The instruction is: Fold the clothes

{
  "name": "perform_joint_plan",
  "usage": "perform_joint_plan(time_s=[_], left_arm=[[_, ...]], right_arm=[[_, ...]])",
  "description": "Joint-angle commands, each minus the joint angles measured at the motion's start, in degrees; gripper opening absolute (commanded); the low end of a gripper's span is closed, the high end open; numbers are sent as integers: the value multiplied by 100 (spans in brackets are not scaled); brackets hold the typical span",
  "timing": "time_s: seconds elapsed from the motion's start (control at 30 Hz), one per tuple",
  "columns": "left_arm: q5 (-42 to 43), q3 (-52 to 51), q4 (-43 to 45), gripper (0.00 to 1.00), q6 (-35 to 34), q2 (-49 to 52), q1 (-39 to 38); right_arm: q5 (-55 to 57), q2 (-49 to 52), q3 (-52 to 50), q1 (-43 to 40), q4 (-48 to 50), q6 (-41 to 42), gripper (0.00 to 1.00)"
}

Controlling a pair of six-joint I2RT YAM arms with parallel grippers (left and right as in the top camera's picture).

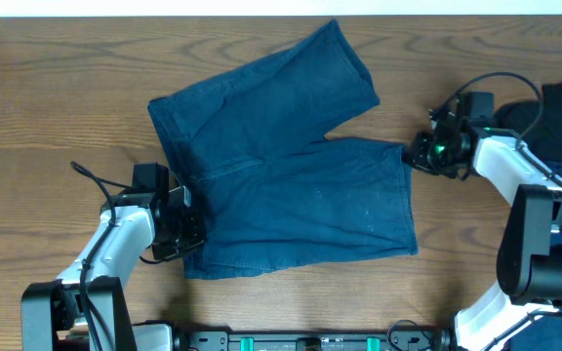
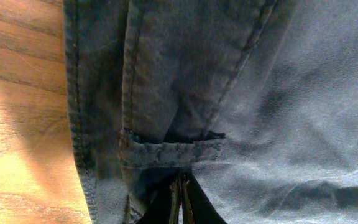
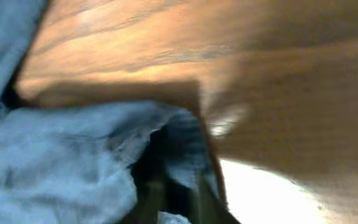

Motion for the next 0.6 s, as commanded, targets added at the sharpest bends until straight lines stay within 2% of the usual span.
perform_joint_plan(time_s=[0.0,0.13,0.33,0.47,0.57], left_arm=[[-125,-273,50,6,-31,175,-13],[-122,-273,81,6,-31,175,-13],[-122,-273,87,6,-28,175,-13],[-120,-273,81,6,-31,175,-13],[-120,-273,83,6,-31,175,-13]], right_arm=[[-861,44,-2,-52,11,-433,41],[-861,44,-2,-39,79,-433,42],[-898,46,-4,52,240,-433,38],[-37,46,-4,28,-267,-109,36],[31,35,-2,-92,-422,-522,32]])
